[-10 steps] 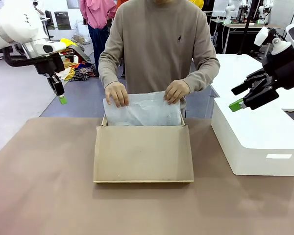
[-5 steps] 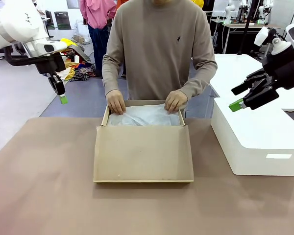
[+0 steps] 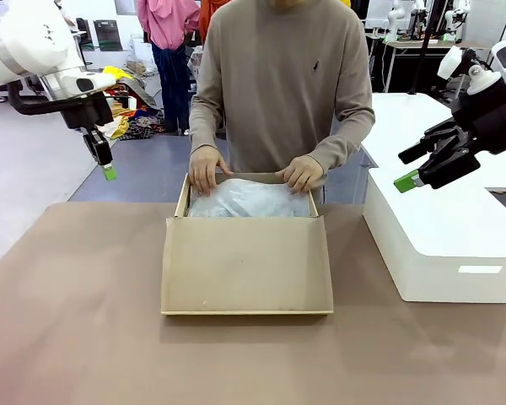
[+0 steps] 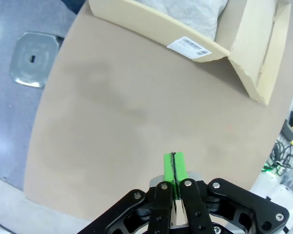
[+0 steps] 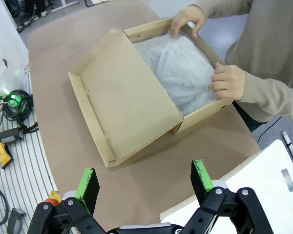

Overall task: Pack the shoes into the box.
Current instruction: Close the Shoes Box.

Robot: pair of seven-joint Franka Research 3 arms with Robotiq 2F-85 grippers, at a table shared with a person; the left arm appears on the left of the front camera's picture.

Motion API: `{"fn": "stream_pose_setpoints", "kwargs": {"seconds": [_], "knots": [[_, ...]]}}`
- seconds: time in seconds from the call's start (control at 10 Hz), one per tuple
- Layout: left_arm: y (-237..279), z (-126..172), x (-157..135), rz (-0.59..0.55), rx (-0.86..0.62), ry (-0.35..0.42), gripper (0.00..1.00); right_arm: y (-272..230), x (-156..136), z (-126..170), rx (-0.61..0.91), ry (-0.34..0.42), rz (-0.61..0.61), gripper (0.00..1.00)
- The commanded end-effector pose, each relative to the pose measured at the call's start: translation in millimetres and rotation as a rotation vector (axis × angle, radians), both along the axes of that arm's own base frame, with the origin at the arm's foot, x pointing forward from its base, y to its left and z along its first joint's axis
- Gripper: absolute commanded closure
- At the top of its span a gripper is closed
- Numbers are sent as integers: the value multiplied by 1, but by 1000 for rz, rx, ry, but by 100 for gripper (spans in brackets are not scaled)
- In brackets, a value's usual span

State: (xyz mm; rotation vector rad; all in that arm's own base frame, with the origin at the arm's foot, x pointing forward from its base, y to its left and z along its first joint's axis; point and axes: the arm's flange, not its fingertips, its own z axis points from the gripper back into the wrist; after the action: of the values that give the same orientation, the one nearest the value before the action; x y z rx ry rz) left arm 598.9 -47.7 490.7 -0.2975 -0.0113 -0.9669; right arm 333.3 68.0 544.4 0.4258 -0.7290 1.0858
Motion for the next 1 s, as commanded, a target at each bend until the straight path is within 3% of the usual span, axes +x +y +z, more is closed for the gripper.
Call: {"fn": "stream_pose_setpoints", "kwargs": {"seconds": [0.0,0.4,0.9], "knots": [[7,-9,4,27,-41,35,100,1,2,0,28,-5,14,0],[24,-44,0,75,-180,139,100,1,2,0,28,-5,14,0],[14,-70,-17,103,-221,216,100,1,2,0,28,-5,14,0]]}}
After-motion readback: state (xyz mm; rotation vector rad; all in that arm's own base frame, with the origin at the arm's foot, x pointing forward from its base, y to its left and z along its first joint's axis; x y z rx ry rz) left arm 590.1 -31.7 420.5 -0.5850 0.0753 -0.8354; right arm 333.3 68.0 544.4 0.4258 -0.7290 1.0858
